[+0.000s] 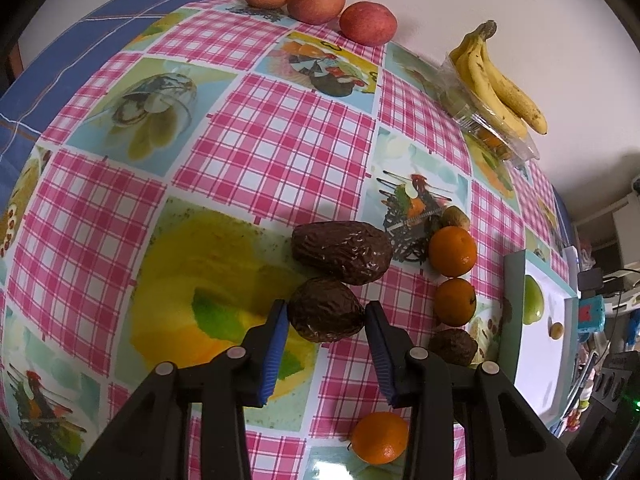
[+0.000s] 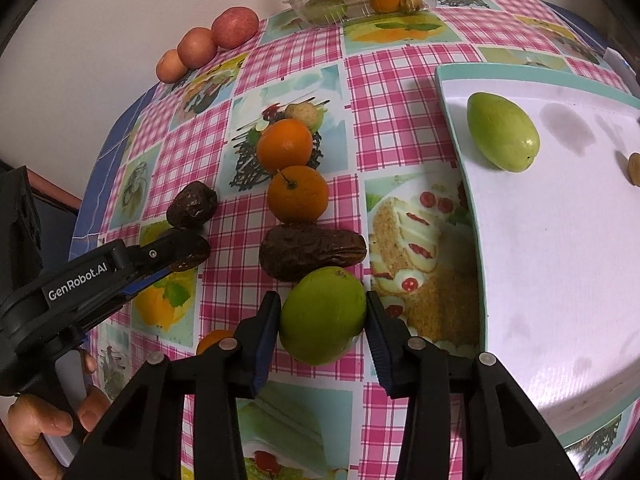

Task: Organize fruits
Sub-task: 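Grasp a second green pear with the right gripper while the left gripper grasps a dark brown date, then carry the pear with the right gripper while the left gripper carries the date over the tray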

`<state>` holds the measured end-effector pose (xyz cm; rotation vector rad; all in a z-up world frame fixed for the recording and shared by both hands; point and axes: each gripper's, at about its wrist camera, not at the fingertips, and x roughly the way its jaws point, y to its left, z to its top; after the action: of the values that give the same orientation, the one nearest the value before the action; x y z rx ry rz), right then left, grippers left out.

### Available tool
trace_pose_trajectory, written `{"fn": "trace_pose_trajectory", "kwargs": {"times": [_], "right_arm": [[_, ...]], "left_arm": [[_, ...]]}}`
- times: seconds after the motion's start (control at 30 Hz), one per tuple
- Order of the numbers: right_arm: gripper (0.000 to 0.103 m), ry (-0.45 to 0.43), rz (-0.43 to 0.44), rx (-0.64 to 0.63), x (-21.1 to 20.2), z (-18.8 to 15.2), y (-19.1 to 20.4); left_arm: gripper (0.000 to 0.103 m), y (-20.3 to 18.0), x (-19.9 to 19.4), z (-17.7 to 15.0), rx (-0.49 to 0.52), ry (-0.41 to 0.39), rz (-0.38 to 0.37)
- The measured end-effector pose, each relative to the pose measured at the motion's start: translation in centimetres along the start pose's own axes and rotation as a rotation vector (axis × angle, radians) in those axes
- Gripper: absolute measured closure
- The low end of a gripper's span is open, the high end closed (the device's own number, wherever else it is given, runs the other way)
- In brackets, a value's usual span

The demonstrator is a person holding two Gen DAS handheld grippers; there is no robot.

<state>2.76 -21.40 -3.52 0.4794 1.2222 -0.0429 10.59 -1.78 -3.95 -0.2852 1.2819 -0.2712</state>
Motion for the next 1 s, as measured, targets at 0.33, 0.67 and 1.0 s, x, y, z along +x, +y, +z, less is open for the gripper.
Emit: {"fn": "trace_pose_trajectory", "kwargs": {"times": [0.33, 0.67, 1.0], "right_arm": [[0.059, -0.044, 0.029, 0.023, -1.9, 0.4, -0.2], [0.059, -0.152, -0.021, 0.063, -5.6, 1.2, -2.3], [0.059, -0.235, -0.215, 0.22, -8.6, 1.5, -9.6]], "left_arm": [[0.062, -1.0, -3.3, 0.5, 0.017, -0.085, -0.045], [0.062, -2.2, -5.7, 0.2, 0.04, -0.149, -0.071], [0.062, -6.1, -5.4, -1.4, 0.121, -0.128, -0.095]]}}
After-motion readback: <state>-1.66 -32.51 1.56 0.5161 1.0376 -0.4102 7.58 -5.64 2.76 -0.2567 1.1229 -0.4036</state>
